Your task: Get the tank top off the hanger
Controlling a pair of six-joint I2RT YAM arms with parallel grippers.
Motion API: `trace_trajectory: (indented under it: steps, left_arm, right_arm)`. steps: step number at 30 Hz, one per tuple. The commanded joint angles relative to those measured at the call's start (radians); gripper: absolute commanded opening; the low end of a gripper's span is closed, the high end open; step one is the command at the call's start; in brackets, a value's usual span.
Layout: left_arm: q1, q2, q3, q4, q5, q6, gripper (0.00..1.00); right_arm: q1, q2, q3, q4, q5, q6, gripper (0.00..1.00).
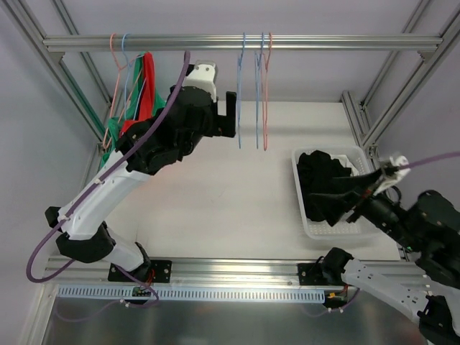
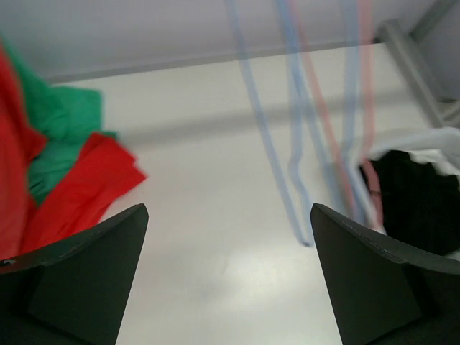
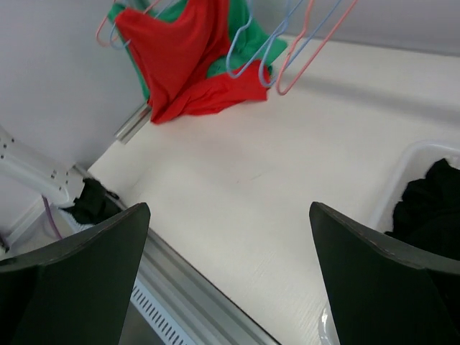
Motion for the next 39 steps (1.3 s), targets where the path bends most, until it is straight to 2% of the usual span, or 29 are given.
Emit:
trace_trajectory:
  steps: [1, 3, 4, 7, 8, 14, 18, 20, 28, 30, 39]
  left_arm:
    - [0.153, -0.117, -0.032, -0.134, -0.082, -0.028, 0.99]
    - [0.241, -0.163, -0.090, -0.145, -0.051, -0.016, 0.99]
    - [0.328, -0.200, -0.110, -0.145, -0.039, -0.013, 0.99]
    - [0.468, -0.237, -0.167, -0.142, 0.111, 0.010, 0.99]
    - [0.550, -0.239, -0.172, -0.142, 0.212, 0.020, 0.99]
    - [0.726, -0.168, -0.130, -0.142, 0.319, 0.075, 0.96]
    - [0.824, -0.090, -0.061, -0.142, 0.426, 0.107, 0.89]
    - [0.829, -0.067, -0.037, -0.142, 0.440, 0.121, 0.78]
    - [0.843, 0.044, 0.078, -0.142, 0.438, 0.175, 0.71]
    - [0.844, 0.067, 0.086, -0.142, 0.426, 0.184, 0.65]
    - [0.844, 0.085, 0.074, -0.143, 0.386, 0.230, 0.66]
  right_arm:
    - [0.005, 0.130, -0.017, 0.074, -0.218, -0.035, 1.00]
    - [0.006, 0.159, -0.028, 0.082, -0.247, -0.033, 0.99]
    - [0.006, 0.178, -0.046, 0.100, -0.278, -0.036, 1.00]
    - [0.006, 0.189, -0.088, 0.152, -0.333, -0.032, 1.00]
    - [0.011, 0.196, -0.096, 0.162, -0.339, -0.030, 0.99]
    - [0.069, 0.233, -0.152, 0.226, -0.343, -0.029, 0.98]
    - [0.123, 0.242, -0.192, 0.272, -0.327, -0.036, 0.98]
    - [0.138, 0.247, -0.200, 0.278, -0.326, -0.038, 0.98]
    - [0.158, 0.226, -0.235, 0.337, -0.343, -0.033, 0.98]
    - [0.158, 0.225, -0.237, 0.343, -0.343, -0.033, 0.98]
    - [0.160, 0.247, -0.252, 0.361, -0.352, -0.038, 0.98]
